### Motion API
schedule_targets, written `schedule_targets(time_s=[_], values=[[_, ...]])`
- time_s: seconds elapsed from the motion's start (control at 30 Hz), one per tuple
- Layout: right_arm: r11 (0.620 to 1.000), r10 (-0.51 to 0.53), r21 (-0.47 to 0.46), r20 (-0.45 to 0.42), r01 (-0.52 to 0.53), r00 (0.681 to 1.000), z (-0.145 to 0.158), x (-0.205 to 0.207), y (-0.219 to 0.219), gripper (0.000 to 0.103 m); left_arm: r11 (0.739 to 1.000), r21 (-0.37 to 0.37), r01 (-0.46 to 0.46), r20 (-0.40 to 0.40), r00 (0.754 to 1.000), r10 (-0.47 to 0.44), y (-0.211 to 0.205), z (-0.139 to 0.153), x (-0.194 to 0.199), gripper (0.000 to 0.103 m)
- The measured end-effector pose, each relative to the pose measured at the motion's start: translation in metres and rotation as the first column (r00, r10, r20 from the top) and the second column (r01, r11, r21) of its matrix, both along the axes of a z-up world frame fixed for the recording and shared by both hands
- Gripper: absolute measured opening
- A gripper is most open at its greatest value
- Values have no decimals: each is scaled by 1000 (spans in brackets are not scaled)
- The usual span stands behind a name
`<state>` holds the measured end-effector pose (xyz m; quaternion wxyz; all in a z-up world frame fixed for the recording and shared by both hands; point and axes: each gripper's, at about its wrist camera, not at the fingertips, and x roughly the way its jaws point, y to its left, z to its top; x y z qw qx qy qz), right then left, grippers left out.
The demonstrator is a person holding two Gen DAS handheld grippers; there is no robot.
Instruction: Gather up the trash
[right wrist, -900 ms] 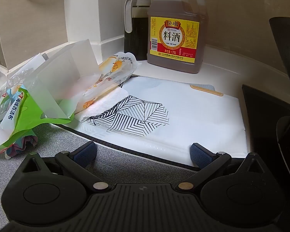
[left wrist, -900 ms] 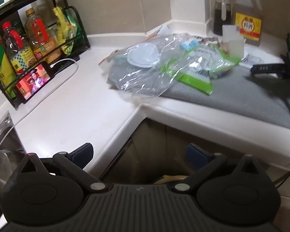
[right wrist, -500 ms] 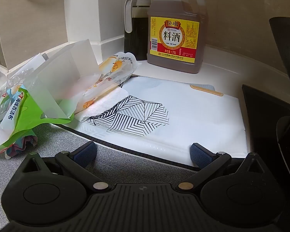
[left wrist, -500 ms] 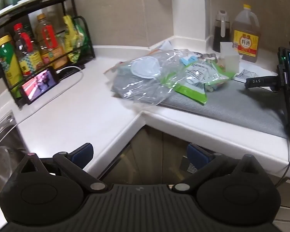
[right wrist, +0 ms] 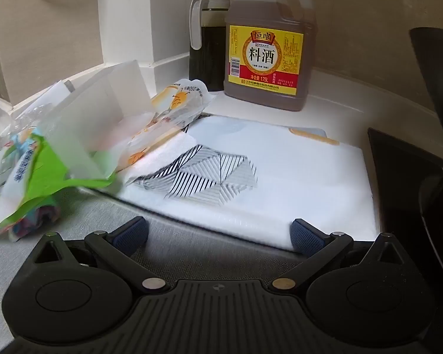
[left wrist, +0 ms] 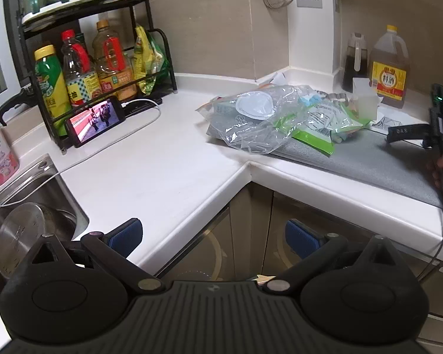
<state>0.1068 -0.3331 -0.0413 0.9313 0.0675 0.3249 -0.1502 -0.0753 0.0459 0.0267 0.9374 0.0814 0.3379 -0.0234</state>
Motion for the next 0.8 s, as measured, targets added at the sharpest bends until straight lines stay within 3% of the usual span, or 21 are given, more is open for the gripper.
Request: schedule_targets(time_s=[0.13, 0.33, 0.5, 0.63, 0.8], values=[[997, 80, -22, 134, -77, 988, 32, -64, 32, 103, 1000, -8, -4, -1, 1000, 4, 1, -2, -6, 103], [972, 228, -10, 277, -235, 933, 73, -179, 96, 103, 1000, -20, 20, 10, 1000, -19, -3, -9, -23, 103], [948, 318, -49, 239, -316, 917, 79, -236, 138, 103, 997, -58, 53, -6, 999, -54, -4, -18, -40, 103], [963, 269, -86, 197, -257, 943, 85, -259, 156, 103, 996, -74, 50, -3, 999, -51, -3, -22, -51, 103], [951, 294, -173, 247, -257, 923, 97, -278, 175, 103, 990, -118, 76, -31, 996, -80, 0, -28, -61, 103]])
